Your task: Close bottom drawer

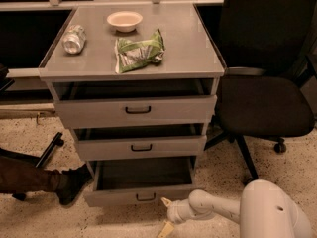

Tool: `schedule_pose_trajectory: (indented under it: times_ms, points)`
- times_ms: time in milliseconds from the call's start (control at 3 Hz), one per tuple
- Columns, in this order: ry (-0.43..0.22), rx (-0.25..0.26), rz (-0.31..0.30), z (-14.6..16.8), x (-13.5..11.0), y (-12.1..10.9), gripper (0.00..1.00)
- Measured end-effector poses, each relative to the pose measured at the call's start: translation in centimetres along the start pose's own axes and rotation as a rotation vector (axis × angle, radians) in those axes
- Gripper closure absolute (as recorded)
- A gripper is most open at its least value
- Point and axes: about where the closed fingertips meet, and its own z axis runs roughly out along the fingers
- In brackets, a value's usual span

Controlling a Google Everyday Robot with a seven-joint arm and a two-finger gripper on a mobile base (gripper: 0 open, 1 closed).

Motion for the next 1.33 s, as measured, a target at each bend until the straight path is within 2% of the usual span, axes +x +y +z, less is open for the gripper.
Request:
schedule_pose_trajectory:
  times_ms: [333,667,1000,1333]
  points:
    - [0.0,0.002,-0.002,0.0,0.0,-0.1,0.0]
    - [-0.041,0.048,-0.034,0.0,-0.7,-3.1,0.0]
    - [-0.052,0.097,-0.067,-1.0,-1.6,-6.5,0.0]
    - [-0.046,0.171,-0.108,-3.4,-2.9,-11.0,0.0]
